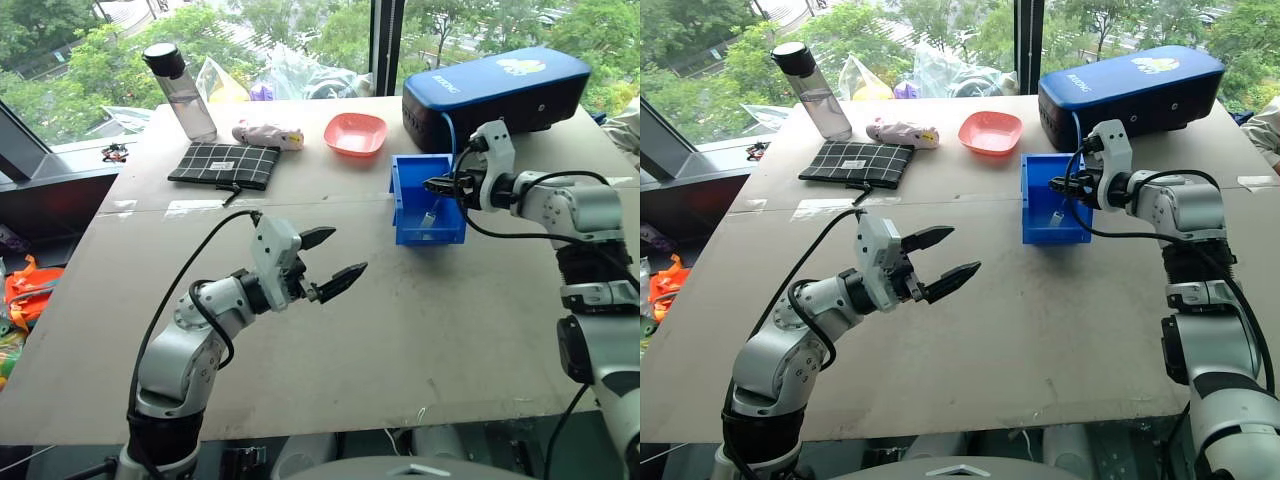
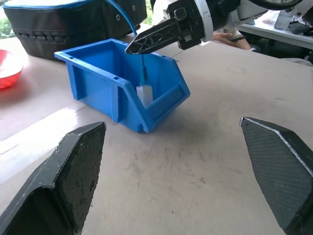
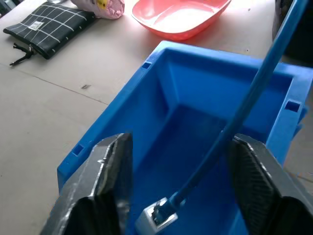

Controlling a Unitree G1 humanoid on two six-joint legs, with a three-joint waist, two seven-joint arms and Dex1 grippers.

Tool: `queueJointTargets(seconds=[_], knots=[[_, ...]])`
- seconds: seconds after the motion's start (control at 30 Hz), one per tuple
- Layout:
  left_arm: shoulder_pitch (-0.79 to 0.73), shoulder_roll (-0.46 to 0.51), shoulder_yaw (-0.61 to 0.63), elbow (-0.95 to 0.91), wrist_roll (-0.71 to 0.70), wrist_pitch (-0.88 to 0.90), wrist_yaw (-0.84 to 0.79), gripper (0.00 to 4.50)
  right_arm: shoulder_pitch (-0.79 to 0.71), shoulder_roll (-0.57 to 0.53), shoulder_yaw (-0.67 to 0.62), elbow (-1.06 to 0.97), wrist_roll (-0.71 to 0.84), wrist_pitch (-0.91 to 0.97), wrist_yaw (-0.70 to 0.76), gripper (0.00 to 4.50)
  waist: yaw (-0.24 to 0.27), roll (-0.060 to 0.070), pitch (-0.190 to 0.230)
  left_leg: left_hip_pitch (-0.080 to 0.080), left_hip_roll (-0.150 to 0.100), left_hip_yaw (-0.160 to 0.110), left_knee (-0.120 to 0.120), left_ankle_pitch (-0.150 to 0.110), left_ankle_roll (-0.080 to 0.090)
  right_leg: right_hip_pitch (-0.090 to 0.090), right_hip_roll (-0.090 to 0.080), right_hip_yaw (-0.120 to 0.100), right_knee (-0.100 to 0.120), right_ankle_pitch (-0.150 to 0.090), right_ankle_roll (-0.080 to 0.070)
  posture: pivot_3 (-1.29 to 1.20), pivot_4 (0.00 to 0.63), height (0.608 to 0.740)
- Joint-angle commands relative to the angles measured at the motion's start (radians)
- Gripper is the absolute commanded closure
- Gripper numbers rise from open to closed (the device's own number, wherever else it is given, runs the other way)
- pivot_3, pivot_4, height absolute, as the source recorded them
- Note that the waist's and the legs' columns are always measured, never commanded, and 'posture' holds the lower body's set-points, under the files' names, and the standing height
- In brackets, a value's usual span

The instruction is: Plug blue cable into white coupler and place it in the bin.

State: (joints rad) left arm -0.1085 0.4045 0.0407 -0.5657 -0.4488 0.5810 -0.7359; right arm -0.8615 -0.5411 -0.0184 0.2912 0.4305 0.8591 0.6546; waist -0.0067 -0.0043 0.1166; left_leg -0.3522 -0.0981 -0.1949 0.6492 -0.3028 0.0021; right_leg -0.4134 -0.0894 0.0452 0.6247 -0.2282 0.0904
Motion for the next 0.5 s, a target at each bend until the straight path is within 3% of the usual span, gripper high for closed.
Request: queueJointTargets(seconds=[0.03, 0.13, 0.23, 0.4, 0.5], knots=[[0.04, 0.021, 0.045, -0.07, -0.049, 0.008, 0.028, 0.0, 0.147, -0.056, -0.114, -0.28, 0.102, -0.056, 0.105, 0.44, 0.0, 0.0, 0.0, 0.0, 0.0, 0.0, 0.0, 0.0, 0.0, 0.0, 0.0, 0.0, 0.0, 0.0, 0.0, 0.0, 0.15, 0.737], [0.115, 0.071, 0.09, -0.093, -0.088, 0.04, 0.023, 0.0, 0.395, -0.136, -0.222, -0.534, 0.186, -0.114, 0.232, 0.44, 0.012, 0.001, 0.001, -0.001, 0.001, -0.001, 0.0, 0.0, 0.0, 0.0, 0.001, -0.002, -0.001, 0.0, 0.0, 0.0, 0.15, 0.737], [0.207, 0.138, 0.144, -0.119, -0.128, 0.057, -0.006, 0.0, 0.662, -0.24, -0.322, -0.658, 0.141, -0.262, 0.351, 0.44, 0.021, 0.002, 0.002, -0.001, 0.001, -0.001, 0.0, 0.0, 0.0, 0.0, 0.0, -0.002, -0.001, 0.0, 0.0, 0.0, 0.15, 0.737], [0.41, 0.245, 0.268, -0.139, -0.182, 0.037, -0.107, 0.0, 1.034, -0.312, -0.537, -0.611, 0.06, -0.54, 0.54, 0.44, 0.021, 0.002, 0.005, 0.004, 0.001, 0.006, 0.0, -0.003, 0.004, 0.005, 0.0, 0.001, 0.0, 0.0, 0.0, 0.0, 0.15, 0.737], [0.519, 0.274, 0.321, -0.147, -0.191, 0.012, -0.146, 0.0, 1.152, -0.323, -0.629, -0.541, 0.042, -0.645, 0.601, 0.44, 0.019, 0.003, 0.01, 0.008, 0.003, 0.014, 0.0, -0.004, 0.006, 0.007, 0.002, 0.005, 0.0, -0.001, 0.001, 0.0, 0.15, 0.737]])
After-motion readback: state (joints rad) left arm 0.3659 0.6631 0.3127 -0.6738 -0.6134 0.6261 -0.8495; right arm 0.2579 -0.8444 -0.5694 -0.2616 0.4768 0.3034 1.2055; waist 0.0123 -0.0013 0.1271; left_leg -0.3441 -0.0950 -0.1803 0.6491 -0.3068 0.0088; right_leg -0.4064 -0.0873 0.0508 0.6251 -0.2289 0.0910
